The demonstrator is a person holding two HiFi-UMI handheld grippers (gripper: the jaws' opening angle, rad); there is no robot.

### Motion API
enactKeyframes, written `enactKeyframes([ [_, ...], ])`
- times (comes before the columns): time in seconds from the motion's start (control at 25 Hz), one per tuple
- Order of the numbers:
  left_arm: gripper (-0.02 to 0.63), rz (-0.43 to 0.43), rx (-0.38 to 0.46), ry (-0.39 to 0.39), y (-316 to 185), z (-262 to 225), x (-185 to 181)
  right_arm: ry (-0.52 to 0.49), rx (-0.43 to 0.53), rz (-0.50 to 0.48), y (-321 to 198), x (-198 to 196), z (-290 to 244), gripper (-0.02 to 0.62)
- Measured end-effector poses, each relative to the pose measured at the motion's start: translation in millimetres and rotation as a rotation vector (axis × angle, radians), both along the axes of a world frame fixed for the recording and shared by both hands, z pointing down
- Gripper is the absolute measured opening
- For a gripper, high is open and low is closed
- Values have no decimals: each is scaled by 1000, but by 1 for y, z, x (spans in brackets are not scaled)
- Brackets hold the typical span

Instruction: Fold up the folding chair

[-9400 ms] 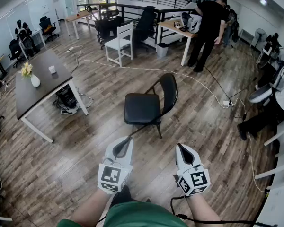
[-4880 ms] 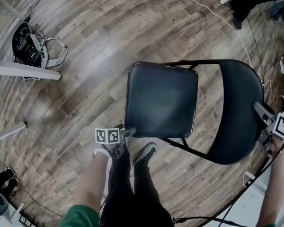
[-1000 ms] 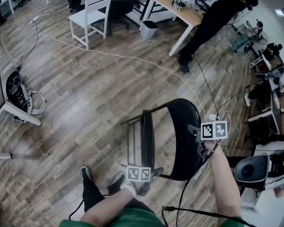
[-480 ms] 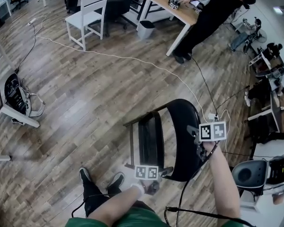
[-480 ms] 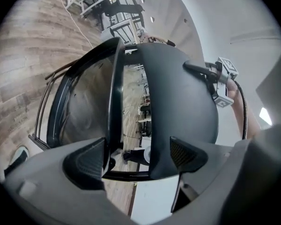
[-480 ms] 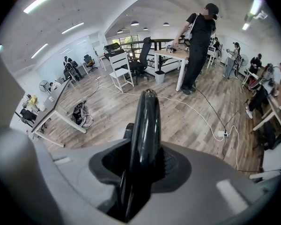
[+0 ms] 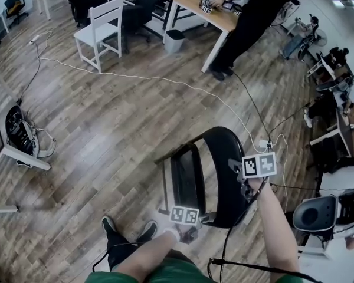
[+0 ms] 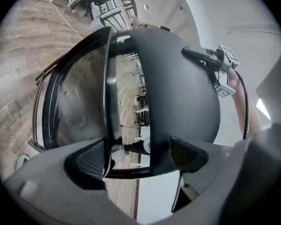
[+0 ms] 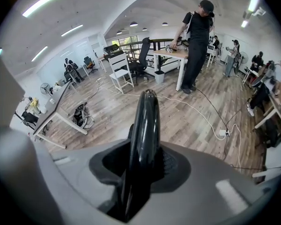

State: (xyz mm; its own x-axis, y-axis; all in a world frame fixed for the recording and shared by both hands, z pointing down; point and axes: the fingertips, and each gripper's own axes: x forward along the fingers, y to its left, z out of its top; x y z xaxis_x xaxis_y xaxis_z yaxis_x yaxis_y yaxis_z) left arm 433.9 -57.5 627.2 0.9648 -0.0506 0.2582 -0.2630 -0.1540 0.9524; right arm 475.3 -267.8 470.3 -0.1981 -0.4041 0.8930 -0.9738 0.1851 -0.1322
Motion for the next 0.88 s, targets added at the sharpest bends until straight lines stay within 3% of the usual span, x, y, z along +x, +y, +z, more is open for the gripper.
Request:
enactKeyframes([
  [0.28, 424, 19, 50, -74, -6, 4, -32, 9, 1, -2, 1, -2, -3, 121],
  [0.6, 423, -188, 76, -145, -58, -1, -131, 44, -1, -5, 1, 11, 2, 121],
  [0.88, 422, -316, 290, -283, -102, -59, -220, 17, 0, -9, 6, 27, 1, 123],
])
